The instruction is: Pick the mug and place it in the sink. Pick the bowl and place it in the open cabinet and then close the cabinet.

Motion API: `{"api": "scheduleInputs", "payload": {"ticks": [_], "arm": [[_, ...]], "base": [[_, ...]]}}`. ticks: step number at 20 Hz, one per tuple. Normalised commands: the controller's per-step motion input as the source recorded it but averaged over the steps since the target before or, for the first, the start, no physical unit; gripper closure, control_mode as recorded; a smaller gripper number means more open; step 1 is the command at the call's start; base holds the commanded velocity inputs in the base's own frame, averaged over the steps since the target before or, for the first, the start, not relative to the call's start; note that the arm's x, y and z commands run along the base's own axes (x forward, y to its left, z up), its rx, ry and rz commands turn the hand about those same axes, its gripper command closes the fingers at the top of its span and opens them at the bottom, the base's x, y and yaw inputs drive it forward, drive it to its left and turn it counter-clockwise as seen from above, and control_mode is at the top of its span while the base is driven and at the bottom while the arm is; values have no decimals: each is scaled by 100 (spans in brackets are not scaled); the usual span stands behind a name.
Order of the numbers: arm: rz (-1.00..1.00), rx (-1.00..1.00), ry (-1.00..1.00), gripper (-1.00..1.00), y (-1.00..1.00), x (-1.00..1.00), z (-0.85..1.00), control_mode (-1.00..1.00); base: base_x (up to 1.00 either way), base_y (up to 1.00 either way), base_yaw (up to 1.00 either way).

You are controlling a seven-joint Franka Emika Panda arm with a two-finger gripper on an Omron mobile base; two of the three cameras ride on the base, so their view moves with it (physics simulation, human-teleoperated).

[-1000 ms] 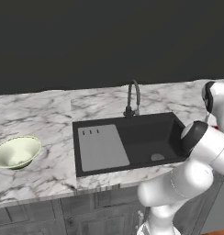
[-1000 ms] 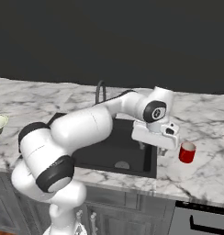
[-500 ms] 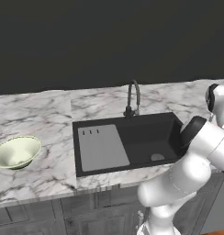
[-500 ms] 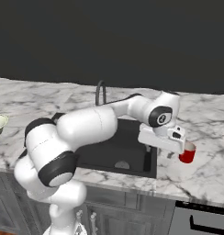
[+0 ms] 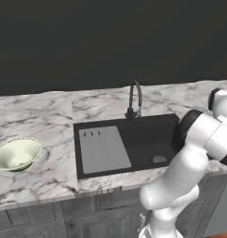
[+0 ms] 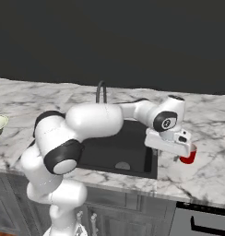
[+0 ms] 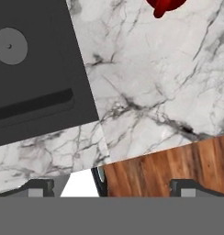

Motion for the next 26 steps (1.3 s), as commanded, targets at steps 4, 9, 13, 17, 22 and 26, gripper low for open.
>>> {"api": "scheduleInputs", "payload": {"ticks": [4, 9, 13, 17, 22, 26], "arm": [[0, 0, 0, -100, -21, 19, -12, -100], [0, 0, 0, -100, -8, 23, -10, -100], [3, 0, 0, -100, -7, 24, -7, -100], [10, 0, 0, -100, -17, 19, -6, -100], [5, 0, -5, -100, -23, 10, -4, -100], [7, 0, -2, -100, -13, 7, -12, -100]], "base": [[0, 0, 0], [0, 0, 0], [0, 0, 0], [0, 0, 0], [0, 0, 0], [0, 0, 0]]}}
